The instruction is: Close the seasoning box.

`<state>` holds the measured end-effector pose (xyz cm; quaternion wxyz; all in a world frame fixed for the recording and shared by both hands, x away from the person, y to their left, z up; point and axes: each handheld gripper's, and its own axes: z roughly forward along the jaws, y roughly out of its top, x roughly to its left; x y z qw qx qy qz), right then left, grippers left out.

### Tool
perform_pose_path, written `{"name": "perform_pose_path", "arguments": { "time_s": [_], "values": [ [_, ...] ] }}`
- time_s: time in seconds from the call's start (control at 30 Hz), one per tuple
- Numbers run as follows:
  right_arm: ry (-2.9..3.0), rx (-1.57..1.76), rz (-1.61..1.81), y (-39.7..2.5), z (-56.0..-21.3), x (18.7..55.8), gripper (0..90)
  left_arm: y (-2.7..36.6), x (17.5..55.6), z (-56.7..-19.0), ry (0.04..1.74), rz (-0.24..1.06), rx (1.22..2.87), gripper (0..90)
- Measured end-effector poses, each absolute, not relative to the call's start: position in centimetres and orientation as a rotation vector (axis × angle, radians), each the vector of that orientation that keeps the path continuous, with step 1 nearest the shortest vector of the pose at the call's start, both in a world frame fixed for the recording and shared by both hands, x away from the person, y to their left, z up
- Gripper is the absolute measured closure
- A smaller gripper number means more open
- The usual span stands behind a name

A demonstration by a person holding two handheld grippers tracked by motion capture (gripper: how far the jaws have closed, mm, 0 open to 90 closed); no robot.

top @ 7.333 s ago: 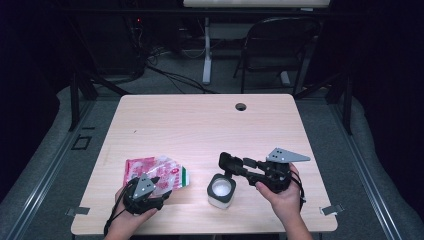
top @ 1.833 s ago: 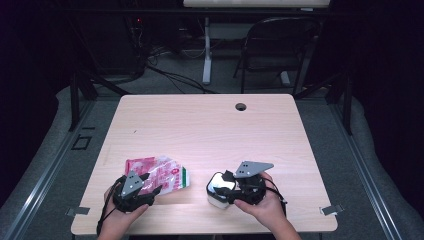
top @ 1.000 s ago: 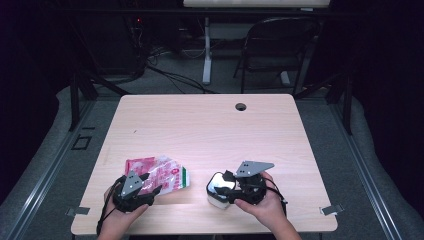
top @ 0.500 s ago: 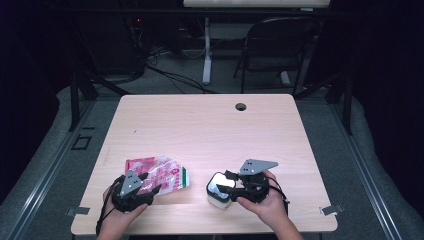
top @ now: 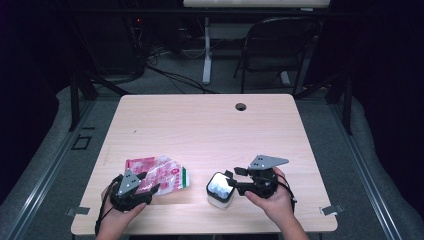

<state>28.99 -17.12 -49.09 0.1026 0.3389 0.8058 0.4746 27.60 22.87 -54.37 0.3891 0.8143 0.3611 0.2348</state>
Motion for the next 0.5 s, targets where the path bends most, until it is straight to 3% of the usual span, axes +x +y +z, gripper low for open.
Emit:
{"name": "perform_pose_path", "arguments": {
  "time_s": [0.5],
  "values": [
    [2.269, 1.193, 1.358, -20.1, -50.1, 29.9, 48.4, 23.1, 27.8, -54.3, 0.927, 0.596, 2.053, 37.4]
  ]
}}
